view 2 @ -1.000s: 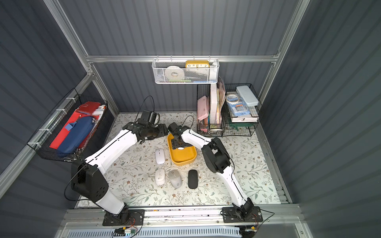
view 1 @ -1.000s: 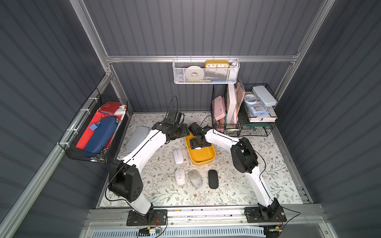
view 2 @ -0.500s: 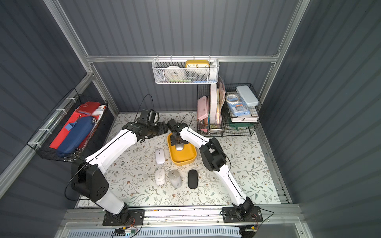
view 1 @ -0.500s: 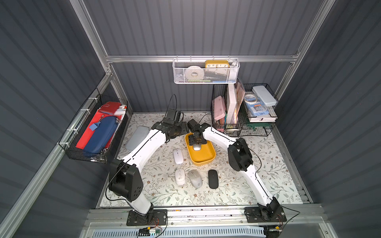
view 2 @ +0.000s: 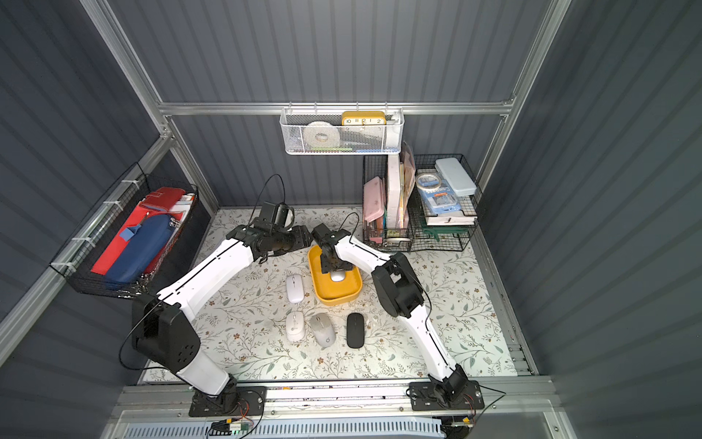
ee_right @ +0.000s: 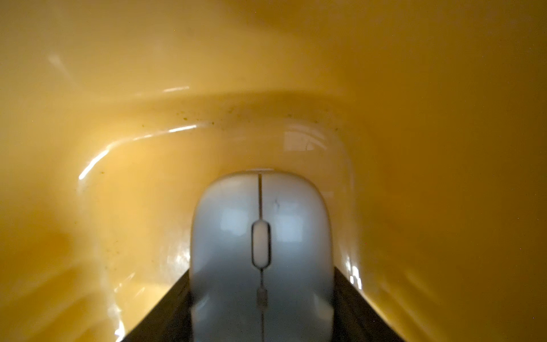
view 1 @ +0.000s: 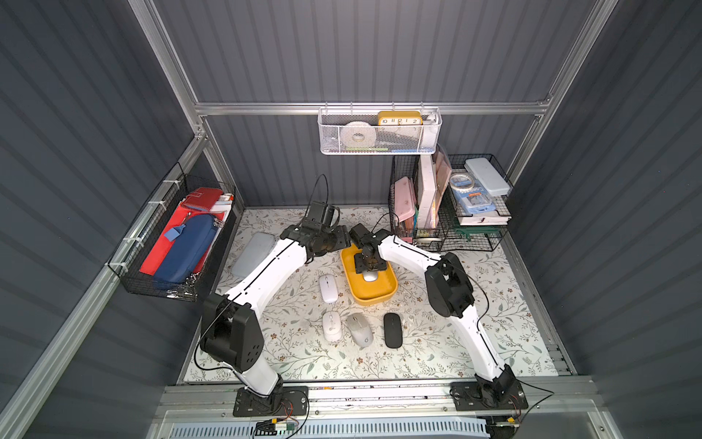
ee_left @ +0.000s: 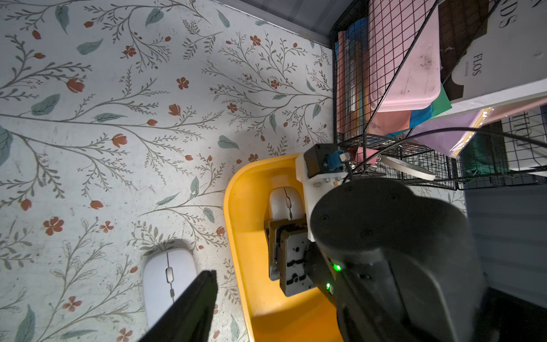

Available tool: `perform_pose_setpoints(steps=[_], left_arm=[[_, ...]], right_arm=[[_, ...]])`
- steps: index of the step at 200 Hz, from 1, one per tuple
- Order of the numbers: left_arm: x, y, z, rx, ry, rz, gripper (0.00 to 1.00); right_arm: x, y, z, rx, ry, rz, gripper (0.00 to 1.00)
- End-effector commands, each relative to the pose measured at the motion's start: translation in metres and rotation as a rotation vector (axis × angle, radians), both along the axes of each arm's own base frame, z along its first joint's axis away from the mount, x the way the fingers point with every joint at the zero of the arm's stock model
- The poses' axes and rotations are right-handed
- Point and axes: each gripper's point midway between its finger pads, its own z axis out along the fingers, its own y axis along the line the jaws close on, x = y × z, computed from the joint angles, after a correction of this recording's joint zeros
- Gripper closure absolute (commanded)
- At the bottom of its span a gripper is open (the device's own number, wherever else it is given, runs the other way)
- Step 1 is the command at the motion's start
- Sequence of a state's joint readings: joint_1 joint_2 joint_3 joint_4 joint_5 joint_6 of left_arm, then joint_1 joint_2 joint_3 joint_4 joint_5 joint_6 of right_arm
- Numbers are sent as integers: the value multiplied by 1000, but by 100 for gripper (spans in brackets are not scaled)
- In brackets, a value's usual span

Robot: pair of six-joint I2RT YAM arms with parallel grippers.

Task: Take out the mouse from the storage box
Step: Pick up the mouse from the storage box.

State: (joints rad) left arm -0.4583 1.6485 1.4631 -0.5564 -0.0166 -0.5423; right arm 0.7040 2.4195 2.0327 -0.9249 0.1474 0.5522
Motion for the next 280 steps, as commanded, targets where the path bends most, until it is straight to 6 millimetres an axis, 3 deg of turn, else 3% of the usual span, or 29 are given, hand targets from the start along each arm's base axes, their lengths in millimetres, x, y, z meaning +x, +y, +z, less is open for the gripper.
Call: perform_pose_setpoints(steps=[1, 34, 63, 129, 156, 218, 256, 280], left_arm=[[1, -11, 2, -23, -18, -41, 32], [1, -10, 2, -16, -22, -40, 31], [1, -10, 0, -13, -17, -39, 31], [-2, -10, 3, -19, -19, -45, 31], [0, -10, 6, -14, -23, -46, 32], [1, -10, 17, -16, -43, -49, 32], [1, -8, 20, -12, -53, -42, 32], [0, -7, 21, -13, -60, -37, 31]], right_arm=[[-31, -2, -32, -63, 116, 46, 30], [-34, -1, -28, -58, 126, 64, 22], [-35, 0, -21, -41, 119, 73, 24], [-50, -3, -32, -70, 176, 101, 42], [-50, -4, -26, -55, 149, 103, 53], [-33, 1, 40, -32, -21, 169, 53], [-27, -4, 90, -3, -123, 150, 53], [-27, -9, 110, 15, -153, 128, 53]])
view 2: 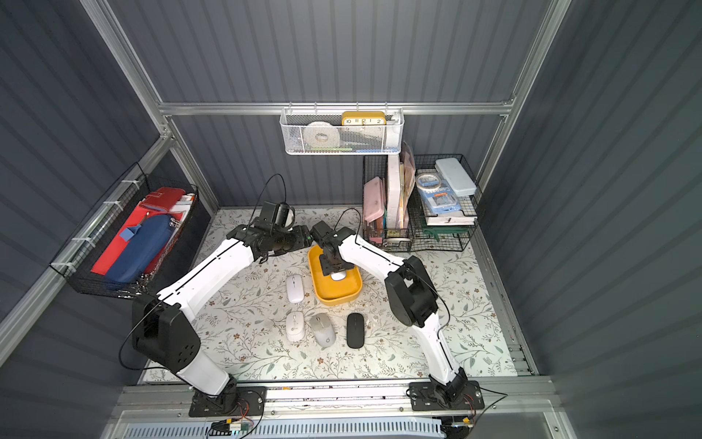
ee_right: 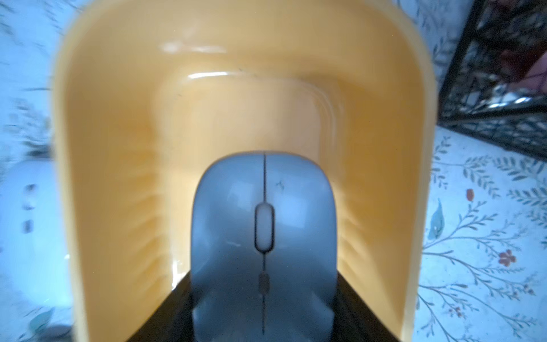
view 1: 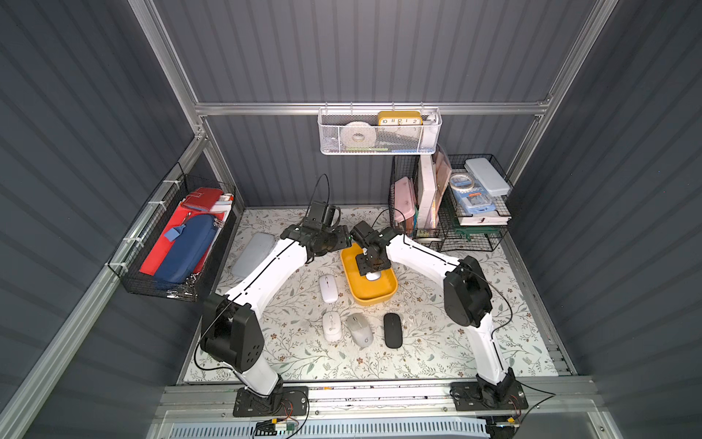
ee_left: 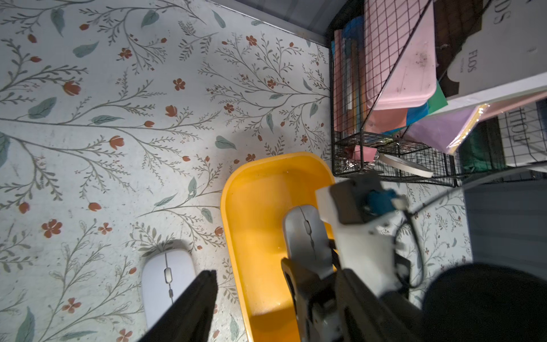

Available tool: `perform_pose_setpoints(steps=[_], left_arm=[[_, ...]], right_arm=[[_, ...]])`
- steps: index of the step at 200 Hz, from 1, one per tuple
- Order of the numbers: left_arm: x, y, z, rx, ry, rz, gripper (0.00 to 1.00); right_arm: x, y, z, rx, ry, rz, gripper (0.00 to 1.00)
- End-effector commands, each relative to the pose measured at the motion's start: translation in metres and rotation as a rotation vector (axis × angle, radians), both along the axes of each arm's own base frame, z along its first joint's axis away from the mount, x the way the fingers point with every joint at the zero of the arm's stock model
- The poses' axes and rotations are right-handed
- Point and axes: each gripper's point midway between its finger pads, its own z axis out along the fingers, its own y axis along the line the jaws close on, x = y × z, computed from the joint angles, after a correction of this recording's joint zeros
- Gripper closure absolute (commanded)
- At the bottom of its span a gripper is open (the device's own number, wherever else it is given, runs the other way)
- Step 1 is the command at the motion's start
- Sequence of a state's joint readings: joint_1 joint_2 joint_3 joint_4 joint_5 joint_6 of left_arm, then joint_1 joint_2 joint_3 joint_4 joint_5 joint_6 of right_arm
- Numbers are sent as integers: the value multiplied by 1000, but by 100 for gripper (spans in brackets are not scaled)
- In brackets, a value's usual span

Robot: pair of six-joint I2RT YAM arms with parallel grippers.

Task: Take out the mouse from the storage box
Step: Pick up the mouse from the storage box, then place the mouse at the center of the board.

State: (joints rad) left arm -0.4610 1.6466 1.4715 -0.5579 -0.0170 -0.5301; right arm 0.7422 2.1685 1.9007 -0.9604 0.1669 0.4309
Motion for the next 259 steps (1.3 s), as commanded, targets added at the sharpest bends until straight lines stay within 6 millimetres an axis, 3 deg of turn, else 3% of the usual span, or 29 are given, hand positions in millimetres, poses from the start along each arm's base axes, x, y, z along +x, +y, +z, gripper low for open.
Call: perform_pose_setpoints(steps=[1, 32, 55, 81, 105, 128, 171, 226, 259], left_arm=[[0, -5, 18, -16, -49, -26, 31], [0, 1, 25, -8, -68, 5, 31], [1, 7, 33, -8, -94, 29, 31], [3, 7, 38, -16, -107, 30, 31], [4, 7, 37, -15, -107, 24, 31], [5, 5, 36, -23, -105, 17, 31], [4, 2, 29, -27, -84, 6, 31], [2, 0, 23, -37, -65, 3, 31], [4, -4, 24, -52, -61, -6, 31]], right_arm=[[3, -4, 31, 18, -68, -20, 53], [-8, -44, 44, 9, -48, -103, 52], [-19, -89, 43, 7, -48, -187, 52], [-48, -136, 25, -41, 12, -264, 52], [-81, -158, 1, -60, 83, -300, 51], [-105, -165, -25, -49, 155, -318, 51], [-130, -163, -57, -16, 258, -337, 51], [-174, -157, -73, -3, 340, -324, 50], [-190, -156, -85, -1, 390, -327, 42]])
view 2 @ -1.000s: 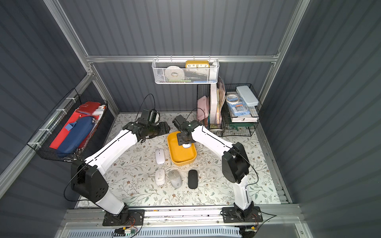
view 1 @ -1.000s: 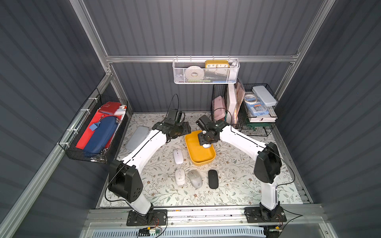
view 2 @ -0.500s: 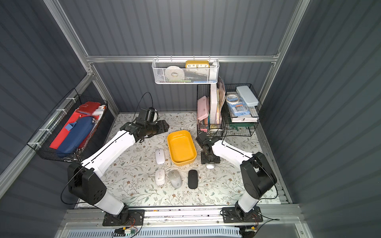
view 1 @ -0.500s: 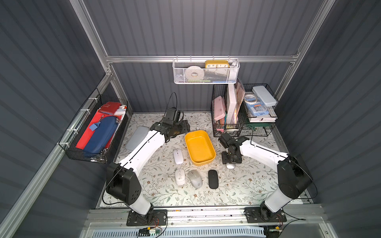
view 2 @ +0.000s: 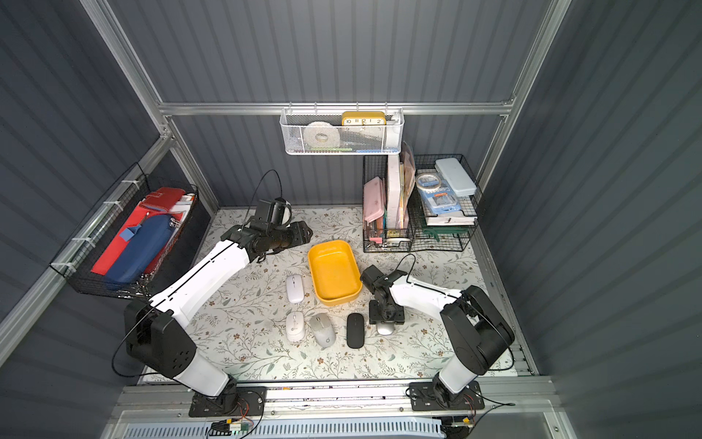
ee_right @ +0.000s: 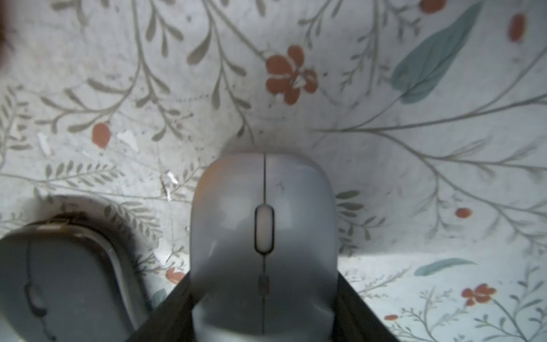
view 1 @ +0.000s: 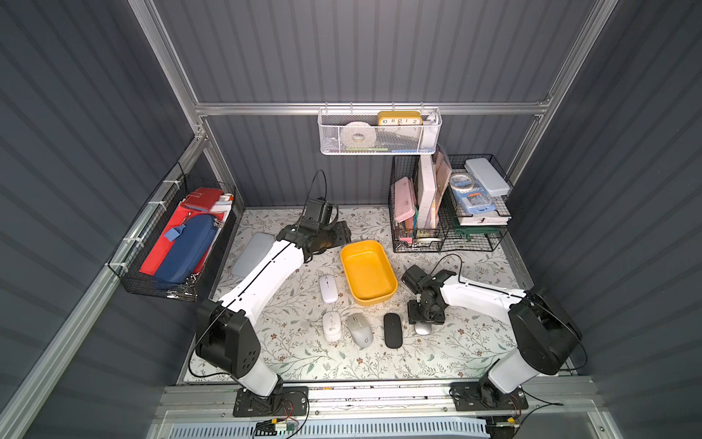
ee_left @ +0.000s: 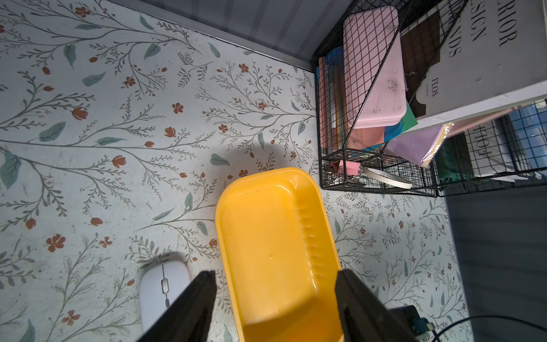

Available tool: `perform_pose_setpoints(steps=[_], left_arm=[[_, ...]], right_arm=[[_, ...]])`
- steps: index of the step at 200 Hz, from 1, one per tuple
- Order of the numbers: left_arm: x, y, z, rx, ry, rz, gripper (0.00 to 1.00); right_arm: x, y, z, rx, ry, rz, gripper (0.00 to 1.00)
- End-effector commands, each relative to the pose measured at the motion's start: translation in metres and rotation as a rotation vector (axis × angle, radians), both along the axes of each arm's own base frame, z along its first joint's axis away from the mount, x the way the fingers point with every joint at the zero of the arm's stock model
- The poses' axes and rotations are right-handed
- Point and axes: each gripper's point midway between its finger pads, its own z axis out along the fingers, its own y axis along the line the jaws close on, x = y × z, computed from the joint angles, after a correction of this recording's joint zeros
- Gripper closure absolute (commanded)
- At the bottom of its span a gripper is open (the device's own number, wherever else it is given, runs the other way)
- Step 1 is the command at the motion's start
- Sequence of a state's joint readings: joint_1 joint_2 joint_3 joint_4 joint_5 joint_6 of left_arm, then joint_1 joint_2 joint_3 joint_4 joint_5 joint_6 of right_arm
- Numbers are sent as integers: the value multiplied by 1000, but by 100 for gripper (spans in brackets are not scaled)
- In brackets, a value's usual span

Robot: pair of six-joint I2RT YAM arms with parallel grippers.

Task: Take out the mouse from the storage box
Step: Place the mouse at the center of the board.

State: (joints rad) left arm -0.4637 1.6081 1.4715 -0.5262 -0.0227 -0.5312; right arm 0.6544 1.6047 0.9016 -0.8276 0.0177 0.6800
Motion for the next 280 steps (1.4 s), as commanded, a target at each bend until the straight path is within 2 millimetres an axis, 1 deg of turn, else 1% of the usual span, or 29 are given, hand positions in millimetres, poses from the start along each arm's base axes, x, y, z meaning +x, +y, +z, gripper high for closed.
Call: perform_pose_setpoints(steps=[1, 22, 64, 80, 102, 116, 117, 120, 136, 151, 170, 181, 201, 213, 222, 224, 227, 236, 244, 250, 252, 256, 259, 260, 263, 266, 268, 276, 280], left_arm=[[3, -3, 1, -24, 2, -9, 31], [3, -3, 0, -23, 5, -11, 30], [-2, -2, -4, -15, 19, -20, 28], [-4, 2, 0, -10, 6, -9, 27], [-5, 7, 7, 5, -13, 10, 26], [-3, 12, 10, 23, -22, 26, 24], [-3, 12, 11, 25, -23, 27, 23], [-3, 13, 12, 30, -26, 32, 23], [-1, 22, 26, 65, -53, 61, 16], [0, 29, 50, 87, -119, 74, 1], [0, 44, 88, 107, -221, 121, 1], [-1, 62, 110, 161, -296, 184, 1], [-8, 84, 140, 184, -372, 273, 1], [-11, 107, 153, 223, -413, 384, 1], [-18, 126, 159, 230, -422, 495, 1], [-20, 130, 160, 227, -422, 513, 1], [-24, 135, 158, 233, -415, 539, 1], [-32, 145, 163, 239, -447, 575, 1], [-35, 145, 172, 233, -521, 551, 1], [-36, 139, 185, 211, -605, 502, 1], [-35, 137, 179, 218, -616, 482, 1], [-37, 132, 182, 198, -666, 447, 1], [-38, 129, 184, 183, -703, 426, 1], [-39, 127, 186, 176, -716, 419, 1], [-40, 125, 185, 165, -743, 400, 1], [-43, 124, 193, 139, -790, 395, 1], [-44, 123, 189, 138, -800, 384, 1], [-48, 120, 191, 120, -881, 366, 1], [-48, 121, 189, 130, -910, 364, 1]], right_arm=[[-12, 3, -9, 31, 49, -30, 42], [-16, 2, -13, 17, 74, -27, 33], [-23, 7, -27, 30, 139, -24, 24], [-20, 6, -24, 23, 122, -21, 21], [-13, 3, -13, 7, 76, -27, 16], [-8, 1, 0, 3, 37, -31, 7], [-8, 1, 1, 2, 36, -31, 4], [-7, 1, 5, 6, 25, -31, 1], [4, -3, 32, -1, -60, -36, 1], [14, -5, 63, 2, -140, -30, 1], [27, -9, 111, 6, -257, -27, 1], [39, -13, 139, 6, -363, -27, 1], [62, -26, 191, -28, -572, -10, 1], [78, -33, 223, -58, -706, 14, 1], [90, -47, 245, -130, -808, -29, 1], [89, -53, 256, -134, -849, -49, 1], [91, -59, 265, -153, -889, -70, 1], [99, -71, 287, -191, -1007, -107, 1], [106, -75, 299, -199, -1085, -96, 1], [111, -76, 304, -188, -1139, -94, 1], [114, -76, 306, -181, -1160, -95, 1], [118, -76, 307, -178, -1197, -79, 1], [122, -75, 313, -159, -1244, -77, 1], [123, -75, 318, -155, -1263, -67, 1], [126, -74, 319, -139, -1287, -58, 1], [128, -76, 319, -126, -1308, -60, 1], [129, -77, 319, -109, -1321, -60, 1], [137, -86, 316, -69, -1370, -90, 1], [142, -91, 311, -51, -1384, -91, 1]])
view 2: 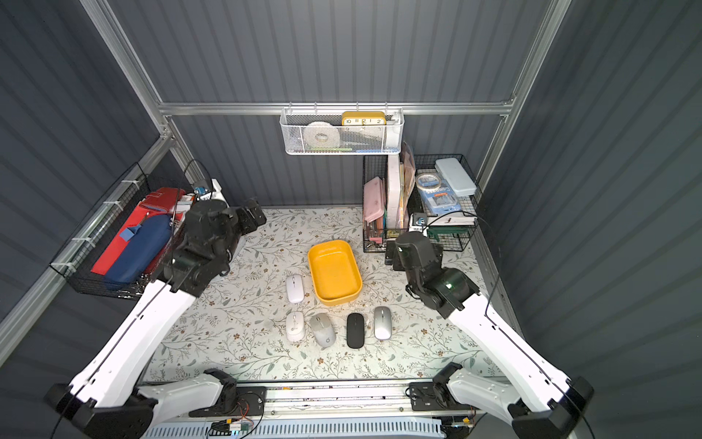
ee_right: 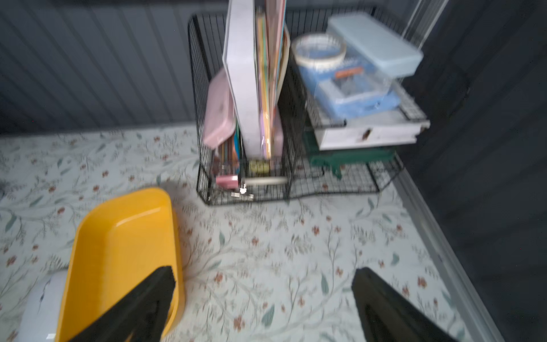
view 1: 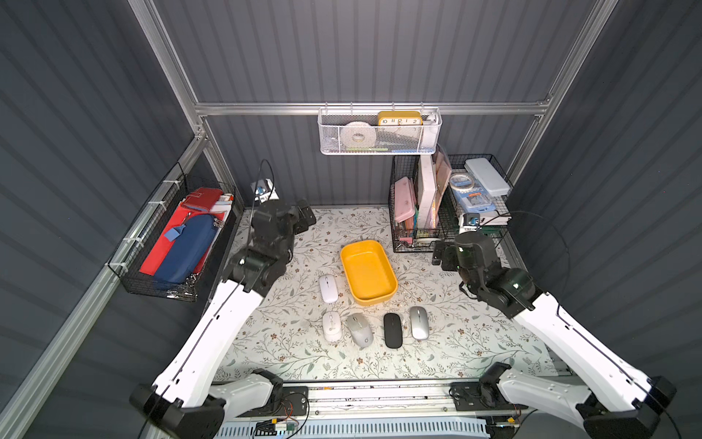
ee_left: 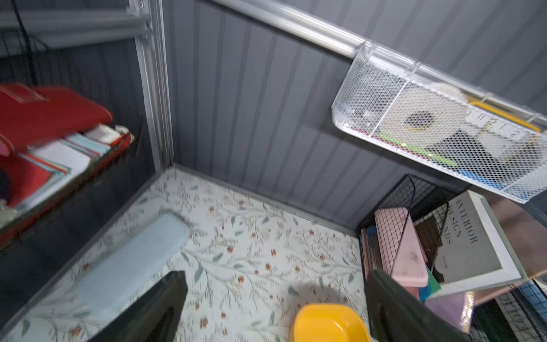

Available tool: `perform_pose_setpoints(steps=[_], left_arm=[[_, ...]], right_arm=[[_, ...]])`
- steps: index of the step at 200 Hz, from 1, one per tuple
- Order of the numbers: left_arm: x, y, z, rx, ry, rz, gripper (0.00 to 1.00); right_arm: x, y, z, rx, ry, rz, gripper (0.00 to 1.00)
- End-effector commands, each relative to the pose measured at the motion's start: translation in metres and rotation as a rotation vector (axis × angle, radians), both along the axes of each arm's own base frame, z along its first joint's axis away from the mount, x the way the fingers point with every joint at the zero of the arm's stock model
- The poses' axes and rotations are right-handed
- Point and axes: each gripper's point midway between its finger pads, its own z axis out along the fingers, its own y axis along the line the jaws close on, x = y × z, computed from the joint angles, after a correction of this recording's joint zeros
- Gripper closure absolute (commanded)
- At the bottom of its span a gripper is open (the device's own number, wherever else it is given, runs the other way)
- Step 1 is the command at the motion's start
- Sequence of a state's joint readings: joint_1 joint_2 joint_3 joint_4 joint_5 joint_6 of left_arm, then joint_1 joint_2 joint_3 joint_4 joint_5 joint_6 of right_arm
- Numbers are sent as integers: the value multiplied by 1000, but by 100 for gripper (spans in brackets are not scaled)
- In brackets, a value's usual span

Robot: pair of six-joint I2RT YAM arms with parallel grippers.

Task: Take out the mouse from the storage box
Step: Place the mouse at the center of the board, then reset both arms

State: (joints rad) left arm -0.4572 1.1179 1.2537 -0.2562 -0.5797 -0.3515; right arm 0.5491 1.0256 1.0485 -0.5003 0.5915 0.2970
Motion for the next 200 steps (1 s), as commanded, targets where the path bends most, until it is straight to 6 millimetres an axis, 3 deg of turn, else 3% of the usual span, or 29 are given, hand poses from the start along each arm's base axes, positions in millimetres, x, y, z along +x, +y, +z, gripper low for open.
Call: perform_pose_setpoints(steps=[1, 14, 25, 46, 67, 75, 92, 120, 142, 154, 178, 200], left_arm=[[0, -9, 28, 62, -281, -67, 1], [7, -12, 13, 136, -306, -96, 1], [23, -12, -12, 145, -250, -134, 1], [54, 16, -64, 49, -148, -155, 1], [54, 48, -97, 43, -214, -101, 1], [52, 56, -106, 63, -236, -87, 1], [53, 54, -129, 183, -216, -151, 1], [61, 72, -177, 200, -116, -115, 1], [59, 77, -205, 238, -122, -104, 1], [60, 78, -221, 266, -96, -106, 1], [57, 81, -212, 243, -195, -69, 1], [59, 86, -229, 233, -199, -44, 1]], right_arm=[[32, -18, 23, 9, -252, 13, 1], [48, -37, 3, 24, -265, 37, 1], [59, -55, -19, 52, -214, 44, 1], [75, -83, -54, 31, -146, 81, 1], [82, -106, -82, 55, -134, 42, 1], [85, -107, -101, 77, -95, 49, 1], [87, -100, -134, 96, 3, 89, 1], [86, -93, -171, 72, 29, 143, 1], [92, -93, -177, 59, -50, 154, 1], [91, -94, -180, 64, 6, 144, 1], [90, -96, -178, 64, -26, 131, 1], [88, -96, -179, 83, -39, 123, 1]])
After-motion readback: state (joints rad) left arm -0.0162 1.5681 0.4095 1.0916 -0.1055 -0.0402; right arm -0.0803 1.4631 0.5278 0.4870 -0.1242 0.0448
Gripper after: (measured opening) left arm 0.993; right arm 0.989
